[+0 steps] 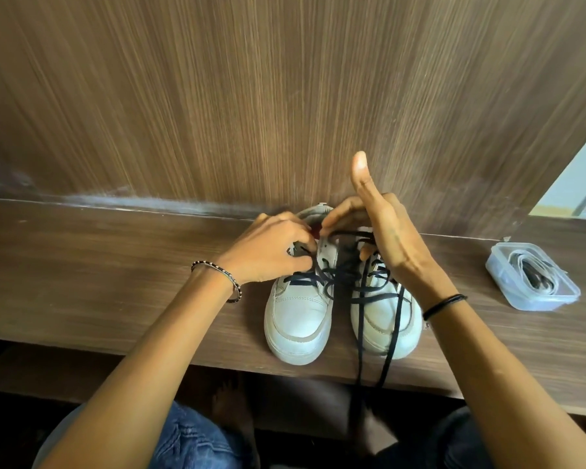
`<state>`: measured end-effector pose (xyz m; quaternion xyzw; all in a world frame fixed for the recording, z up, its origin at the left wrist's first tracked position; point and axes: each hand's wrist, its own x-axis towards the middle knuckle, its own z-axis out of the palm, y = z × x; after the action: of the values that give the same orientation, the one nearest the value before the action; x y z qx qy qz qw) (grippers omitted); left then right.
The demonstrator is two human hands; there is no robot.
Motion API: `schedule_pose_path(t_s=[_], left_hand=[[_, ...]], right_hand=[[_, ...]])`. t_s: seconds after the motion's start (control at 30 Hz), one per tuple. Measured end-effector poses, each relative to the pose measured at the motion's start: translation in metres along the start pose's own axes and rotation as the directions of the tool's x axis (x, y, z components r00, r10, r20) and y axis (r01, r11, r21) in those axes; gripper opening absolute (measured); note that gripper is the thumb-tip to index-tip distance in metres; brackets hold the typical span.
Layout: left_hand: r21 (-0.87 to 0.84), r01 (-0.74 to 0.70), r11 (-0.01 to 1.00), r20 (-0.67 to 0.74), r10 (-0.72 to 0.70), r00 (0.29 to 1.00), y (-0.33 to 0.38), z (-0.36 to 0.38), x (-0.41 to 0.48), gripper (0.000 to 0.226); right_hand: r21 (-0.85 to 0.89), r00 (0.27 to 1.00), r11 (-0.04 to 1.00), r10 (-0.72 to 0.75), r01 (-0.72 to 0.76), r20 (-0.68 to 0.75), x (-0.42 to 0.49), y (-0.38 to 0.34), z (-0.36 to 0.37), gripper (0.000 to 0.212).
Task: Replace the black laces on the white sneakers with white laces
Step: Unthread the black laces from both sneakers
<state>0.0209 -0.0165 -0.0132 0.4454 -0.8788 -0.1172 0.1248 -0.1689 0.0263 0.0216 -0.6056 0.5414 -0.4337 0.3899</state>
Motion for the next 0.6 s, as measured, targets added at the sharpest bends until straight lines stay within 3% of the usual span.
schedule_pose_path(t_s=[0.1,0.17,0.23,0.33,0.5,0.6], left_hand=[[0.009,0.039,0.999,-0.032,-0.039,0.999,0.005,-0.002,-0.002,0.014],[0.043,0.066,0.997,-0.055,-0.063,0.996,0.009,-0.003,-0.003,0.016],[0.064,0.079,0.995,-0.065,-0.074,0.995,0.012,-0.003,-0.002,0.006],[0.078,0.083,0.993,-0.065,-0.078,0.995,0.009,-0.002,-0.001,0.016],[0.09,0.074,0.993,-0.049,-0.07,0.996,0.006,-0.001,-0.003,0.022],[0.076,0.15,0.986,-0.137,-0.138,0.981,0.009,-0.002,-0.004,0.015]], right_hand=[[0.02,0.963,0.993,-0.107,0.115,-0.248,0.004,0.006,0.003,0.076],[-0.116,0.921,0.976,-0.211,0.182,-0.328,0.01,0.015,0.005,0.06],[-0.333,0.908,0.926,-0.286,0.18,-0.306,0.017,0.026,0.005,0.05],[-0.507,0.968,0.858,-0.192,0.085,-0.163,0.023,0.038,0.014,0.052],[-0.458,0.99,0.889,-0.052,-0.015,-0.133,0.027,0.034,0.021,0.045],[-0.415,0.99,0.909,-0.013,-0.046,-0.139,0.028,0.031,0.014,0.037]])
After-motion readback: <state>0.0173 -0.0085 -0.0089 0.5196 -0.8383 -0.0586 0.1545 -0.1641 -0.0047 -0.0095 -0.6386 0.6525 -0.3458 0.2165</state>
